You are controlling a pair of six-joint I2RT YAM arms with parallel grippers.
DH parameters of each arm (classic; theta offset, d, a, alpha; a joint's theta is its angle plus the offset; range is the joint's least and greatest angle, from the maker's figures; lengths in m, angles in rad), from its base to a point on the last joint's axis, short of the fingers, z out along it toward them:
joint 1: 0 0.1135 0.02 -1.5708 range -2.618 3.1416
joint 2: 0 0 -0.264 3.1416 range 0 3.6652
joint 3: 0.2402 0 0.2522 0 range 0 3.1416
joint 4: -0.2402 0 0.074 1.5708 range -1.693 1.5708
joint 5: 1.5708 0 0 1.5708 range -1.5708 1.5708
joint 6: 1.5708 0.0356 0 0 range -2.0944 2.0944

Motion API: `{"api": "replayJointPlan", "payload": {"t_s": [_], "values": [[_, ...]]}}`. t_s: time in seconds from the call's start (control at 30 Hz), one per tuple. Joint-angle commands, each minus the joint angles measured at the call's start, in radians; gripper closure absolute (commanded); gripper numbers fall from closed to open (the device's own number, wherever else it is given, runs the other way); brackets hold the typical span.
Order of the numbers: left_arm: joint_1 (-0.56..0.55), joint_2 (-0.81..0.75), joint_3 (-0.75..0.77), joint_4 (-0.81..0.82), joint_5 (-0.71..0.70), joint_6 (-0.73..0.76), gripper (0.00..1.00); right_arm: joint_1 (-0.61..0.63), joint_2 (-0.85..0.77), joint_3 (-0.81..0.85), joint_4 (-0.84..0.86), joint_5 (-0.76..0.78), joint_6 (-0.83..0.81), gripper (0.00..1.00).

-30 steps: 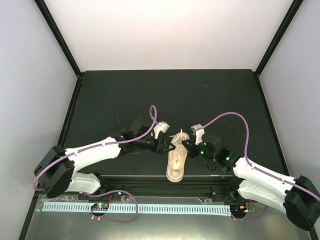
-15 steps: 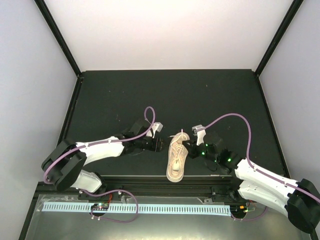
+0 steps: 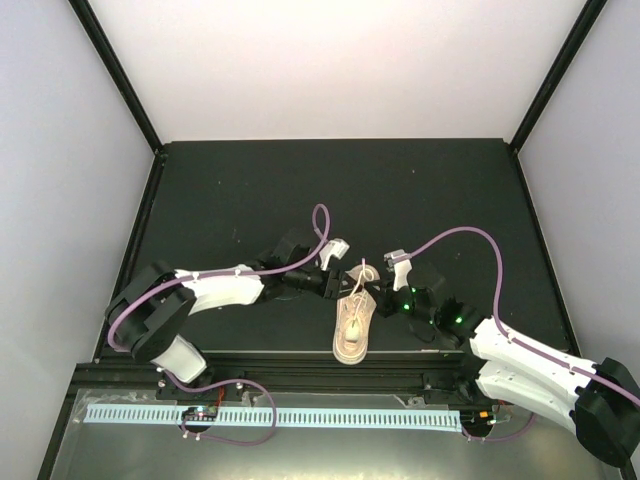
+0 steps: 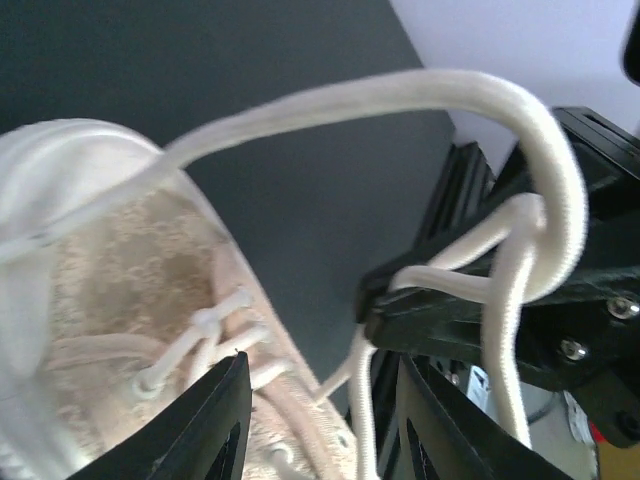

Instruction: Tie the shoes

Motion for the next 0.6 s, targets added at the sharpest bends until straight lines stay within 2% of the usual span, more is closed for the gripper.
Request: {"api": "replayJointPlan", "payload": {"t_s": [0.0,0.23,0.43,0.57], "values": [[-0.022,0.027,0.031,0.090,0.123,0.042,0.57,-0.003,-0.001,0.006,0.043,0.010,0.007,0.98],[-0.039,0.059,0.054,0.038,0.133,0.075,0.60,-0.003,0.004,0.009,0.045,0.006,0.008,0.98],[-0.044,0.071,0.083,-0.021,0.114,0.098,0.73,-0.004,0.004,0.012,0.044,0.008,0.008,0.99],[-0.045,0.071,0.091,-0.058,0.088,0.114,0.77,-0.003,0.004,0.014,0.044,0.009,0.008,0.98]]}}
